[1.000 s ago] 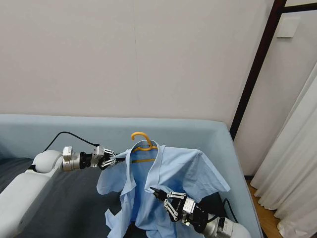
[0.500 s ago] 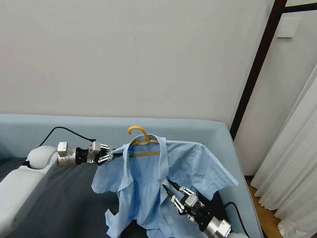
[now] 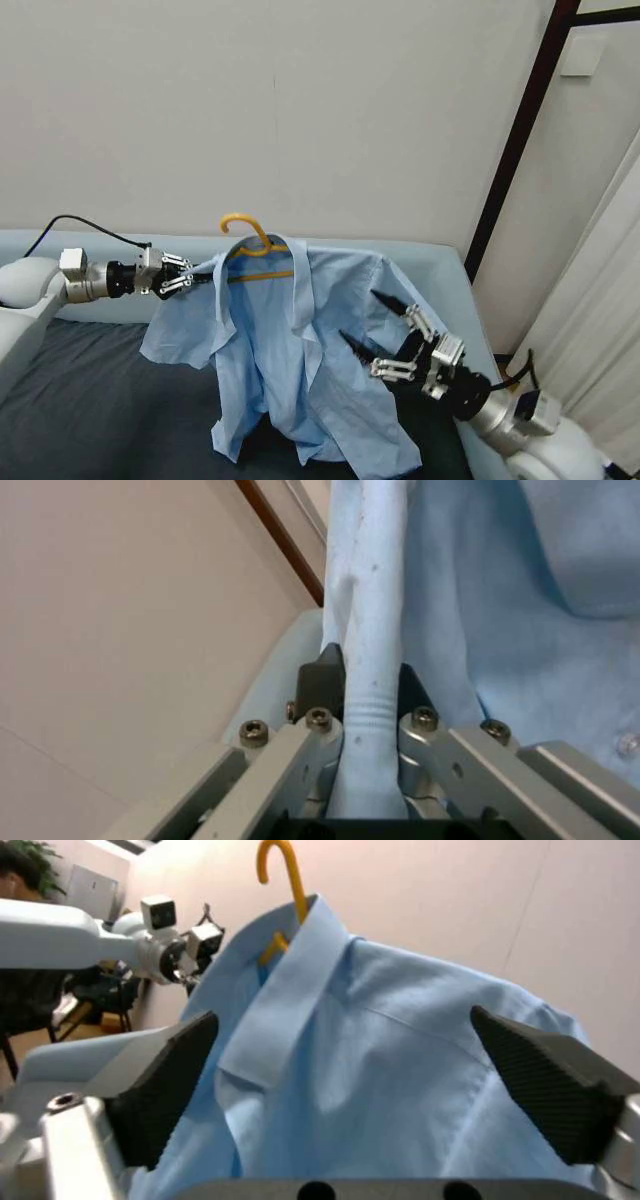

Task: Pick up the clothes from the sofa and hang them on the clothes hanger.

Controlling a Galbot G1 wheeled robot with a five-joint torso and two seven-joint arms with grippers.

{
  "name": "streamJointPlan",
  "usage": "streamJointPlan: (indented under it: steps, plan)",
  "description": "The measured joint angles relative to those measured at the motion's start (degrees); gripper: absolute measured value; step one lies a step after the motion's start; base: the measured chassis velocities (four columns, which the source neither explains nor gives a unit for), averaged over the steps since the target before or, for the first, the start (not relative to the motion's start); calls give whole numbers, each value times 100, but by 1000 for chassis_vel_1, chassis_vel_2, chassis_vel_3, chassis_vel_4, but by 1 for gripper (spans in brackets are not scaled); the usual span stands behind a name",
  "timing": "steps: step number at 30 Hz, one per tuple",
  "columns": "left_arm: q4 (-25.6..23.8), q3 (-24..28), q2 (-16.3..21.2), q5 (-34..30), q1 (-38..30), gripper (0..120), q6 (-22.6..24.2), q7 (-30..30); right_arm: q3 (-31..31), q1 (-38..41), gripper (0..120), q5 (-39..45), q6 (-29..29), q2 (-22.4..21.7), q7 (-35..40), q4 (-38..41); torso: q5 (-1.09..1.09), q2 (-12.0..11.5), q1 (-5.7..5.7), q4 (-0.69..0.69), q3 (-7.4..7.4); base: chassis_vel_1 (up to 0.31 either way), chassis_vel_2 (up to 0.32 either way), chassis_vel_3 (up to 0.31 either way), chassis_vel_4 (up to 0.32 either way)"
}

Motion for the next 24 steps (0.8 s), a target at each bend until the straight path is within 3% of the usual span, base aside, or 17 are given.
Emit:
streamJointPlan:
  steps: [7, 12, 16, 24]
  plan:
    - [24, 219, -61, 329, -62, 3, -37, 142, 173, 60, 100, 178, -126, -189, 210, -86, 0, 0, 0, 3, 0, 0, 0, 0, 0]
    - [90, 286, -352, 722, 173, 3, -110, 310, 82, 50, 100, 30, -491, -226, 238, -368, -3, 0, 0, 3, 1, 0, 0, 0, 0]
    - [320, 544, -759, 1016, 66, 3, -172, 467, 41, 163, 100, -175, -998, -383, -529, -825, -2, -1, 0, -1, 1, 0, 0, 0, 0]
    - [578, 686, -1164, 1506, 3, 3, -313, 691, -121, 385, 100, -330, -1363, -400, -1500, -1171, -1, -1, 0, 4, 1, 0, 0, 0, 0]
